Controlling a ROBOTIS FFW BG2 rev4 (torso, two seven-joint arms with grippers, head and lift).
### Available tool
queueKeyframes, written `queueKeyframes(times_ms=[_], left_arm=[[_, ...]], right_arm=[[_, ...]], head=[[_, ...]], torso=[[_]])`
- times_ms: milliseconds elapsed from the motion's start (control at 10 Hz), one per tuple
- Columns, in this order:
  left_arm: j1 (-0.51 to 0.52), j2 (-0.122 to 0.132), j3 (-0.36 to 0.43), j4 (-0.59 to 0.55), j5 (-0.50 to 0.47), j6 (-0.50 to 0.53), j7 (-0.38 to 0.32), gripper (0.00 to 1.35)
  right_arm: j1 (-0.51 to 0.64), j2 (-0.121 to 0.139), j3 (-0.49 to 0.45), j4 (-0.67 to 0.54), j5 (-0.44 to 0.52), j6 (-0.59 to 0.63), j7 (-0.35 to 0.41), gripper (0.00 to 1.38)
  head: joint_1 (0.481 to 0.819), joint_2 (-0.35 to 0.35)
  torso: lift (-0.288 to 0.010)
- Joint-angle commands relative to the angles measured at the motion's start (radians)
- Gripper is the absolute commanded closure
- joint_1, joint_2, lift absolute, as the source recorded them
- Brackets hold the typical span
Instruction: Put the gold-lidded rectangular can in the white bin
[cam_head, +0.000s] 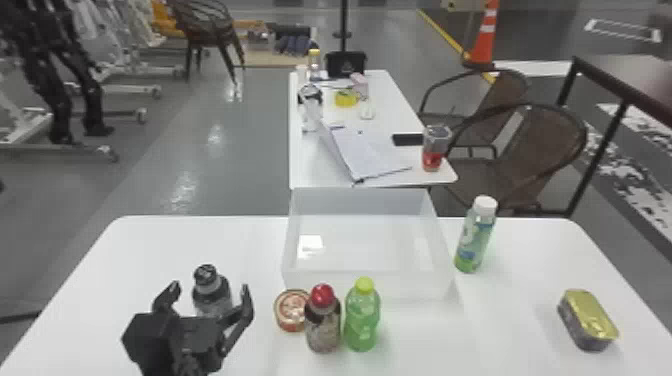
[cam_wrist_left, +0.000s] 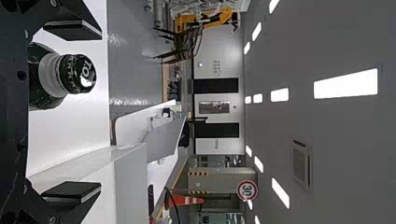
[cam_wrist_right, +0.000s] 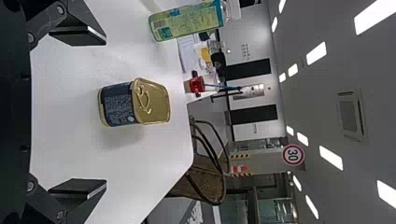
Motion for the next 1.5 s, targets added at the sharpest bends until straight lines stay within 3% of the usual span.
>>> queueKeyframes(times_ms=[0,600,1400], left_arm=[[0.000,-0.004,0.003,0.002,-0.001,0.001,-0.002,0.16],[-0.001,-0.018,0.009,0.005,0.002,0.006,-0.013,0.16],[0.005,-0.040,0.035,0.012,0.006,-0.002,-0.042,0.16]], right_arm=[[-0.031,-0.006,0.000,0.054,0.016,-0.013,0.005,0.23],[-0.215,-0.059,0.001,0.217,0.087,-0.037,0.032,0.26],[-0.310,-0.062,0.011,0.340,0.153,-0.053,0.035,0.26]], head=[[0.549,0.000],[0.549,0.000],[0.549,0.000]], torso=[[-0.100],[-0.100],[-0.100]])
